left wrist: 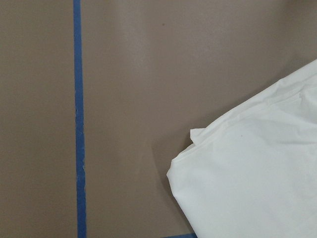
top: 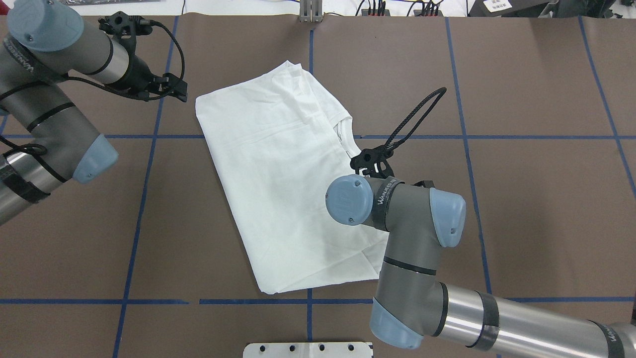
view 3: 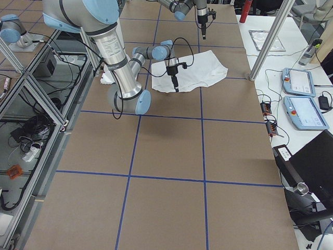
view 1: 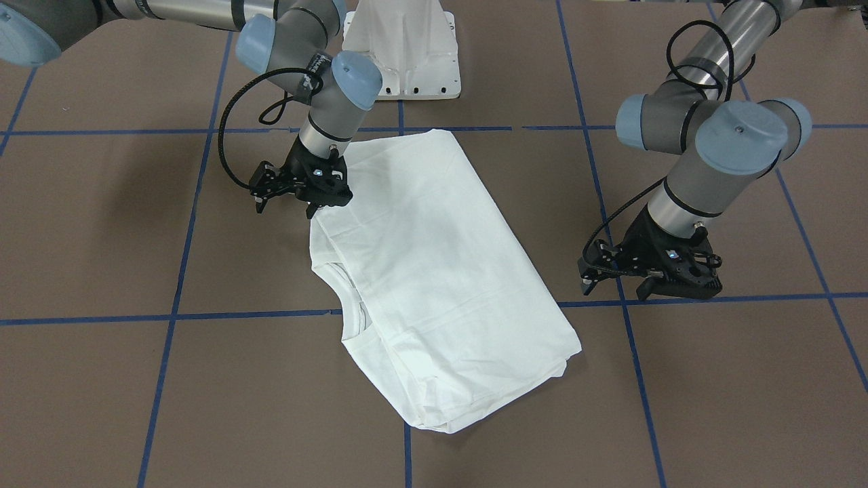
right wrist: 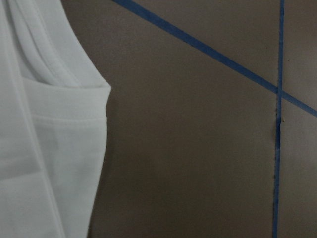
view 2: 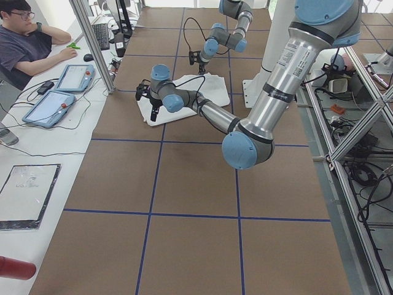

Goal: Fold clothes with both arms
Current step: 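Move the left gripper to the shirt's near corner while the right holds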

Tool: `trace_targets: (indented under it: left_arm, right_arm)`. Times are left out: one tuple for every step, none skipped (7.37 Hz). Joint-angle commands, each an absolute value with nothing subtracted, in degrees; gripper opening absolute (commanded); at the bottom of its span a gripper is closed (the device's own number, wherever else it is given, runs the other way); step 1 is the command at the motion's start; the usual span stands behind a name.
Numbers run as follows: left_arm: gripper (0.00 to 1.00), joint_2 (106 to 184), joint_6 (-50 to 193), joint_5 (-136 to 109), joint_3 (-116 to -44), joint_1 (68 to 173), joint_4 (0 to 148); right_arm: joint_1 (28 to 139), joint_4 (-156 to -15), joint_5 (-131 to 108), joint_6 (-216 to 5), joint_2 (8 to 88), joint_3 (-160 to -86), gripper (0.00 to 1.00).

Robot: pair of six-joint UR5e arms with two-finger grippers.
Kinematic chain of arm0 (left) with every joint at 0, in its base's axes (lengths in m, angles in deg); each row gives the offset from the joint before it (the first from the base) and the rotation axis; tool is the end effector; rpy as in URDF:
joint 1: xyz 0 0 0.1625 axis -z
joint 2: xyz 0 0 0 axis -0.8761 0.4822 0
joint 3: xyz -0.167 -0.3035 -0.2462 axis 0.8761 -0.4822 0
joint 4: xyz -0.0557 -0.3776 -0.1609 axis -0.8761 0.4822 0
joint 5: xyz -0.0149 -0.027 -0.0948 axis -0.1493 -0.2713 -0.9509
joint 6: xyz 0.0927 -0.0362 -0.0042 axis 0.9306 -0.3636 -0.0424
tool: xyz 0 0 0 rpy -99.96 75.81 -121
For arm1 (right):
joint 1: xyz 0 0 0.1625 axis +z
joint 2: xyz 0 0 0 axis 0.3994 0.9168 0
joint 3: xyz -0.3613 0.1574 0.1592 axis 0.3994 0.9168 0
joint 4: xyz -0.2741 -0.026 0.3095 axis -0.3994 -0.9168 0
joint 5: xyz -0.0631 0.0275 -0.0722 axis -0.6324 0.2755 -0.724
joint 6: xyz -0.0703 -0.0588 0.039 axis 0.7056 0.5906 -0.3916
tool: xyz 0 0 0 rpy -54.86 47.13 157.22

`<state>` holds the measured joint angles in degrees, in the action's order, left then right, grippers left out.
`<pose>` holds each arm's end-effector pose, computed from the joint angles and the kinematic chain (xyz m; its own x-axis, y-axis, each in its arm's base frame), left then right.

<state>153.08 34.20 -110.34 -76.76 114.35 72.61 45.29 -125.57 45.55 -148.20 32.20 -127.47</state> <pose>0.3399 -0.5978 0.3483 0.6005 0.1051 -0.7927 0.1479 0.9596 0.2393 -0.5552 -0.3834 0.3056 0.9759 -0.1553 0.1533 0.1071 0.9530 0.2834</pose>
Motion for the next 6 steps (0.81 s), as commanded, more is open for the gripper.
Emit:
trace_targets:
  left_arm:
    - [1.0, 153.08, 34.08, -110.34, -76.89, 114.35, 72.61]
    - [1.0, 153.17, 32.51, -110.34, -77.33, 114.35, 72.61]
    - [1.0, 152.48, 27.71, -110.0, -79.77, 111.91, 72.35]
    - [1.0, 149.51, 21.75, -109.56, -84.41, 107.88, 72.34]
    - [1.0, 147.22, 15.86, -108.94, -89.41, 105.06, 72.34]
    - [1.0, 143.89, 10.75, -106.67, -94.6, 100.16, 72.26]
  right_arm:
    - [45.16, -125.73, 45.39, -146.49, 32.85, -129.14, 1.0]
    - [45.68, -124.07, 45.91, -146.57, 32.76, -131.41, 1.0]
    - [47.43, -117.7, 48.79, -146.75, 33.28, -133.95, 1.0]
    - [50.06, -110.07, 55.09, -146.66, 35.46, -135.37, 1.0]
    - [52.17, -104.42, 58.8, -146.57, 38.52, -137.47, 1.0]
    - [52.8, -99.41, 59.88, -147.01, 41.43, -139.06, 1.0]
